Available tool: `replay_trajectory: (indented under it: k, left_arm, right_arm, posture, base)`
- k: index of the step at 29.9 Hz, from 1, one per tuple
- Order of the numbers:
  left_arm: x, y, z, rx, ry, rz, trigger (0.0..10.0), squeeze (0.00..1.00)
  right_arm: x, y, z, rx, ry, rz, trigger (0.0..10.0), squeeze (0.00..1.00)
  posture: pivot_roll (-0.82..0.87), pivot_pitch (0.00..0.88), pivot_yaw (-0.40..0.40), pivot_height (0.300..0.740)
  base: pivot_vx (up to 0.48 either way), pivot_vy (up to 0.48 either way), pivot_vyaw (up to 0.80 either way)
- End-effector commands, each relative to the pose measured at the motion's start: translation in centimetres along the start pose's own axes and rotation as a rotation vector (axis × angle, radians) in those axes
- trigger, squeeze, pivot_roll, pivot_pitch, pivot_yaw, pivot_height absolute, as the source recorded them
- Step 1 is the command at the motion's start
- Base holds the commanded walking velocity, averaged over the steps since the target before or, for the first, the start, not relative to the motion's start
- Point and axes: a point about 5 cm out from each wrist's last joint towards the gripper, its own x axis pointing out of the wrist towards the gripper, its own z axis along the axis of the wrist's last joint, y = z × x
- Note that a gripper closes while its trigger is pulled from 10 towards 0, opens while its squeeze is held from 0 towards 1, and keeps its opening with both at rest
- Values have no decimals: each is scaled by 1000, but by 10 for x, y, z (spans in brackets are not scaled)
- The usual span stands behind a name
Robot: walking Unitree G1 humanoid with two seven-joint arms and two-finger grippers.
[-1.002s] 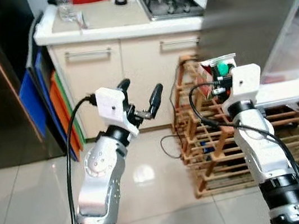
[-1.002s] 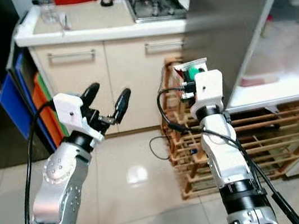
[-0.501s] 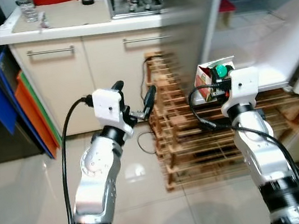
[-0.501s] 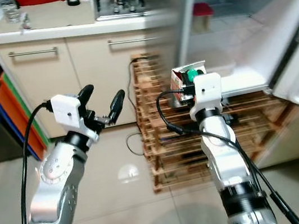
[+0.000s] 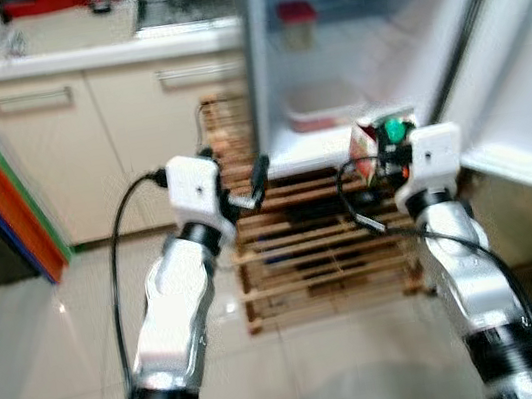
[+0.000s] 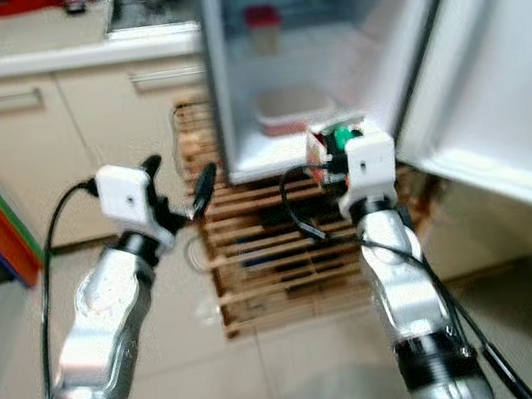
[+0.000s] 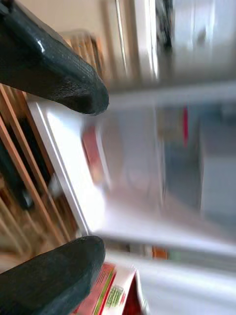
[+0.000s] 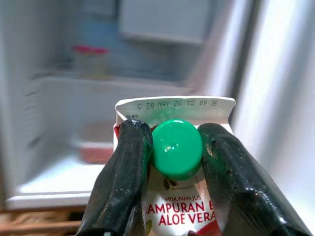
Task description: Restocking fridge
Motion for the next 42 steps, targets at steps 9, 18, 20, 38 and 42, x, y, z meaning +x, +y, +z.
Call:
replay_trajectory:
  k: [9,18,20,38,42]
  left_arm:
    - [6,3,1,-54,12,26,10000,0]
    - [7,2,7,25,-2,-24,10000,0]
    - [6,3,6,32,4,-26,10000,0]
    - [9,-23,3,191,-13,-148,10000,0]
    - [16,-26,1,232,-10,-149,10000,0]
  right_arm:
    - [1,13,4,18,-19,33,0,0]
    - [1,13,4,14,-19,35,0,0]
    - [1,13,3,15,-17,36,0,0]
    - [4,14,2,8,-10,42,0,0]
    - [9,11,4,0,-19,38,0,0]
  posture:
    - [37,0,-42,740]
    - [42,0,-38,740]
    - [42,0,-38,740]
    - [50,0,-45,740]
    - [42,0,-45,740]
  base:
    - [399,0,0]
    - [451,0,0]
    - [459,0,0]
    - [368,0,0]
    - [0,0,0]
